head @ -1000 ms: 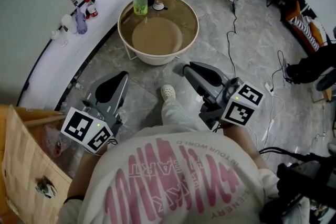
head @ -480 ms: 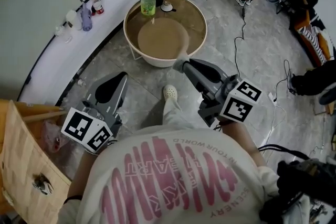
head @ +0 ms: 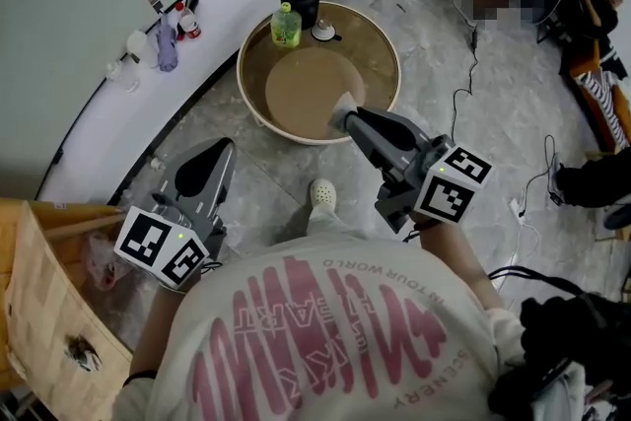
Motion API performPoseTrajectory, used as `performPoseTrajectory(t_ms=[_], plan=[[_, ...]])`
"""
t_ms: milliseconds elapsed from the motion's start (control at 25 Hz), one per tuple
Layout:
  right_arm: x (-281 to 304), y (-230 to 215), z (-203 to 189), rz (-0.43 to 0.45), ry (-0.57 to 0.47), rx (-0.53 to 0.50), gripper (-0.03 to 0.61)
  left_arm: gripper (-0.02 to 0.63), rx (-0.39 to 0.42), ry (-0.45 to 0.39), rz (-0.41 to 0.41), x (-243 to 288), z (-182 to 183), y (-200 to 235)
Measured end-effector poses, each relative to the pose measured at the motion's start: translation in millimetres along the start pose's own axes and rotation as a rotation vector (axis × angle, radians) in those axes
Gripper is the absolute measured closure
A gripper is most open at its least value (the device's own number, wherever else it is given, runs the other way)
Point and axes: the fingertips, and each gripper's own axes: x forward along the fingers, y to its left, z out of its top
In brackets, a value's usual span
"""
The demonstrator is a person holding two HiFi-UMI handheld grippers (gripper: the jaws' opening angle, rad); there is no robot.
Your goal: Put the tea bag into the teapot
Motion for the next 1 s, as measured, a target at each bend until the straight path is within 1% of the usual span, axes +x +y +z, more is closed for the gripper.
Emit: performPoseTrajectory(t_ms=[120, 280, 560, 680, 800, 880, 1000], plan=[[15.5, -26.4, 17.8, 0.016, 0.015, 0.001, 0.541, 0.598, -0.007, 0.012, 0.015, 26.2, 4.7, 12.9], [33.5, -59.6, 35.5, 0.033, 0.037, -0.004, 0.541, 0.598, -0.034, -0.005, 0.041, 57.6, 14.4, 32.4], [67.6, -114.3, 69.8, 0.059, 0.071, -0.019, 0.541, 0.598, -0.013, -0.024, 0.085, 110.6, 36.4, 64.7], [83.3, -134.9, 76.3, 0.078, 0.088, -0.02, 0.541, 0.598, -0.007, -0.015, 0.116, 126.4, 34.3, 81.2], [98.6, -155.2, 78.6, 0.08, 0.097, -0.004, 0.541, 0.598, -0.029, -0.014, 0.143, 139.9, 31.6, 100.3], [107.6, -167.6, 80.4, 0.072, 0.095, 0.013, 0.541, 0.598, -0.042, -0.013, 0.146, 150.3, 32.5, 111.1], [124.1, -183.8, 80.2, 0.055, 0.102, 0.029, 0.541, 0.598, -0.043, -0.009, 0.126, 166.0, 35.4, 126.0]])
